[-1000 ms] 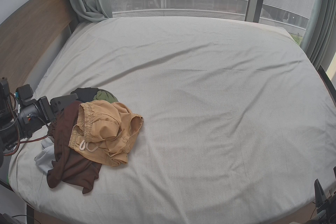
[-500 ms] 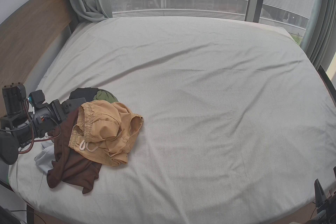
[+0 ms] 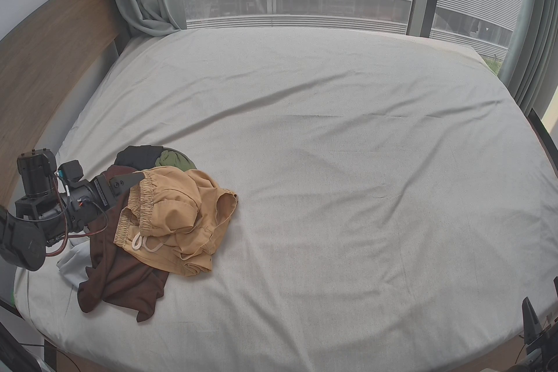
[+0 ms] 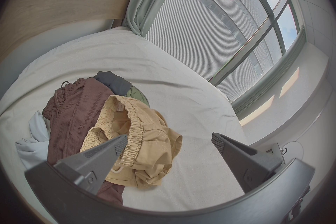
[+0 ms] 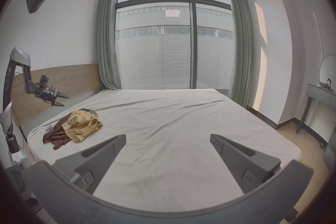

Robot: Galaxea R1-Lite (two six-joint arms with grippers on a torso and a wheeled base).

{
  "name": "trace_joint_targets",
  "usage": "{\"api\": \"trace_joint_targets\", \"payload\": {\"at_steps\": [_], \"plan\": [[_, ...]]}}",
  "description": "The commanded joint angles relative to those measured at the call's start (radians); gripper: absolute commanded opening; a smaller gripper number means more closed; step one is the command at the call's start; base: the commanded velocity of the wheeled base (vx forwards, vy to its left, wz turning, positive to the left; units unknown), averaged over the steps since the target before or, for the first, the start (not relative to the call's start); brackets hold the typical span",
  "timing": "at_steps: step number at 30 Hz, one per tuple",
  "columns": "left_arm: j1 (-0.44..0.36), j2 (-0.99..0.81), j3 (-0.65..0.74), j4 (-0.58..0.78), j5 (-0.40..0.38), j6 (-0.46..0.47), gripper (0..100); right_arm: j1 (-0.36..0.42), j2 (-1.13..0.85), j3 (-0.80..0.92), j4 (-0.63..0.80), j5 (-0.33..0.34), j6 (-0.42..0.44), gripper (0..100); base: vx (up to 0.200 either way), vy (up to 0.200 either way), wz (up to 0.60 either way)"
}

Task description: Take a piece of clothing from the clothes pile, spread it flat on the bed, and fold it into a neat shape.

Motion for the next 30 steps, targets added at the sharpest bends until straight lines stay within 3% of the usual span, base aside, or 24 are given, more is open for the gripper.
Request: {"api": "trace_joint_targets", "payload": {"at_steps": [1,13,30], "plan": [[0.008,0.063,0.003,-0.023,-0.001,-0.001,100,0.0,-0.009,0.018,0.0,0.0,0.002,100,0.0,0.0,0.0],[0.008,0.221,-0.019,-0.153,-0.002,-0.002,100,0.0,-0.009,0.018,0.0,0.0,0.002,100,0.0,0.0,0.0],[0.0,0.293,-0.1,-0.162,-0.035,-0.034,100,0.0,-0.01,0.018,0.0,0.0,0.006,100,0.0,0.0,0.0]]}}
